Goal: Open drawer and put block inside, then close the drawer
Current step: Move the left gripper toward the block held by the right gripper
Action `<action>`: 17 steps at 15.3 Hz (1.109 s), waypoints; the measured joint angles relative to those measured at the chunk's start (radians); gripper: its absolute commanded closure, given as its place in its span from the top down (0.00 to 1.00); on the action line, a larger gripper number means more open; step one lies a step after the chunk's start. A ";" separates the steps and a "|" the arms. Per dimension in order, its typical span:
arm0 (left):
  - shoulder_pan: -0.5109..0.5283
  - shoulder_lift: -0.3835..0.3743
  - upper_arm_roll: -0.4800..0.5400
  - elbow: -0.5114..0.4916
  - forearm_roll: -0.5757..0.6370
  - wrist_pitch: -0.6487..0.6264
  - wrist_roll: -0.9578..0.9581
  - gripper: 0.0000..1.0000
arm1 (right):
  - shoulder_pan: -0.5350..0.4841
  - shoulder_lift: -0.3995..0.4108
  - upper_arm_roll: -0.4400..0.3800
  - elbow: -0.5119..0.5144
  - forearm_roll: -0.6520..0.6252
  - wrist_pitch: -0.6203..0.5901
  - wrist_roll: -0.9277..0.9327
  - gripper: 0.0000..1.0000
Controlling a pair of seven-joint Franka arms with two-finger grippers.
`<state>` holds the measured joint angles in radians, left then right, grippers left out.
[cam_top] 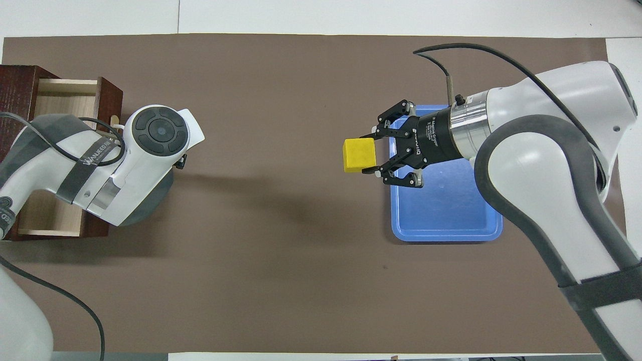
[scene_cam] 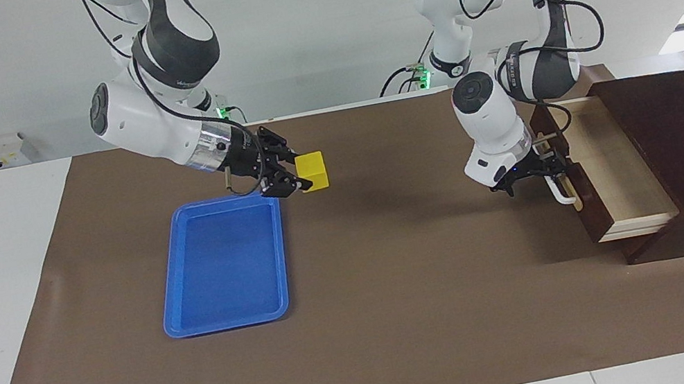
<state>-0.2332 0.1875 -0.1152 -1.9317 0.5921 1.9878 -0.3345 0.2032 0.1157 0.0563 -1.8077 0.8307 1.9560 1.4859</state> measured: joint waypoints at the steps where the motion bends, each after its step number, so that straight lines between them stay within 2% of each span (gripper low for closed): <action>1: -0.003 -0.002 -0.003 0.018 -0.023 -0.015 0.000 1.00 | 0.000 0.000 0.000 0.000 0.000 0.000 0.000 0.00; 8: -0.075 -0.003 -0.005 0.218 -0.218 -0.209 -0.041 1.00 | 0.000 0.000 0.000 0.000 0.000 0.000 0.000 0.00; 11: -0.119 0.022 -0.005 0.314 -0.297 -0.265 -0.198 1.00 | 0.003 0.000 0.001 0.000 0.000 0.000 0.000 0.00; 17: -0.203 0.086 -0.005 0.427 -0.416 -0.311 -0.590 1.00 | 0.047 0.000 0.004 0.003 0.000 0.034 0.038 0.00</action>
<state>-0.4361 0.2739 -0.1199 -1.5046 0.1763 1.6771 -0.9250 0.2505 0.1159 0.0606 -1.8049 0.8306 1.9898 1.5234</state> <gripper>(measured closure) 0.000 0.449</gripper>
